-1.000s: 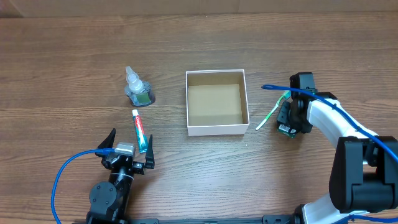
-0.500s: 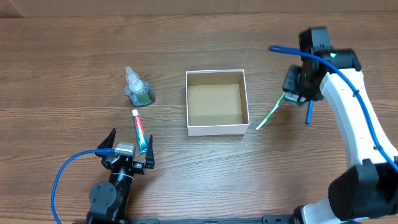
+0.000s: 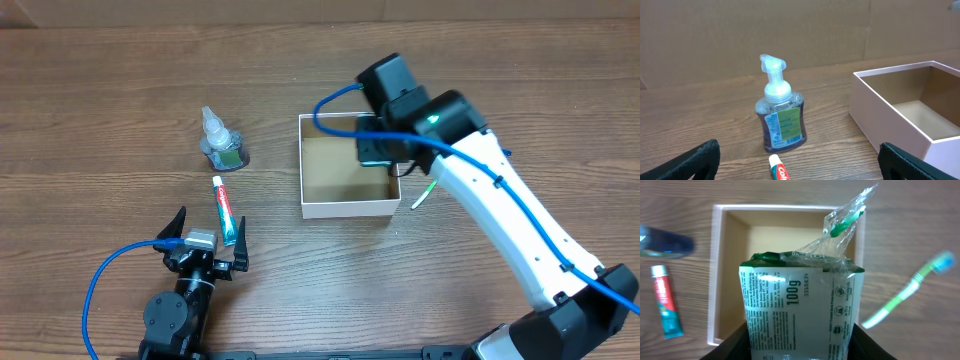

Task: Pack container
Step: 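Carry the soap packet into the box and open the right gripper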

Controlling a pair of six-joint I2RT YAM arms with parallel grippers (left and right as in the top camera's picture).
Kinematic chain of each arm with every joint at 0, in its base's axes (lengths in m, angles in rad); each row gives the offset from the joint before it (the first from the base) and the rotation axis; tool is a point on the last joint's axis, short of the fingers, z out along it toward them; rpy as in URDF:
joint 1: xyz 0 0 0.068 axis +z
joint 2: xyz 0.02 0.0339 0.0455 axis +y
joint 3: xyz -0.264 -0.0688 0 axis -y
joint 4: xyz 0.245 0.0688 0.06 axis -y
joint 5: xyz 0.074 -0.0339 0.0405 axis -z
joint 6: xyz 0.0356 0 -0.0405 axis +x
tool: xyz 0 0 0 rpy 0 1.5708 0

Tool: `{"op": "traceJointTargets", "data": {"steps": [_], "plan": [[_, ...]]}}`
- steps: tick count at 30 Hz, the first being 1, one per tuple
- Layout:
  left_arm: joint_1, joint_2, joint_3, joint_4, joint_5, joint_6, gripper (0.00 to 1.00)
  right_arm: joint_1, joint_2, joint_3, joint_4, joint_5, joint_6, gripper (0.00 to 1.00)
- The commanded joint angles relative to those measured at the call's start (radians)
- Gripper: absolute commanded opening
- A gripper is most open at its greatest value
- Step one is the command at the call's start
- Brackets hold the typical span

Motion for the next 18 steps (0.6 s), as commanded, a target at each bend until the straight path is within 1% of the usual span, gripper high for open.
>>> {"op": "traceJointTargets", "data": {"steps": [1,5,18], "plan": [[0.005,-0.01,-0.003,0.003,0.011,0.011,1.0,0.051,-0.012,-0.04,0.042,0.008,0.023,0.44],[0.005,-0.01,-0.003,0.003,0.011,0.011,1.0,0.076,0.018,-0.074,0.084,0.008,0.038,0.44],[0.005,-0.01,-0.003,0.003,0.011,0.011,1.0,0.077,0.123,-0.189,0.219,0.027,0.038,0.44]]}}
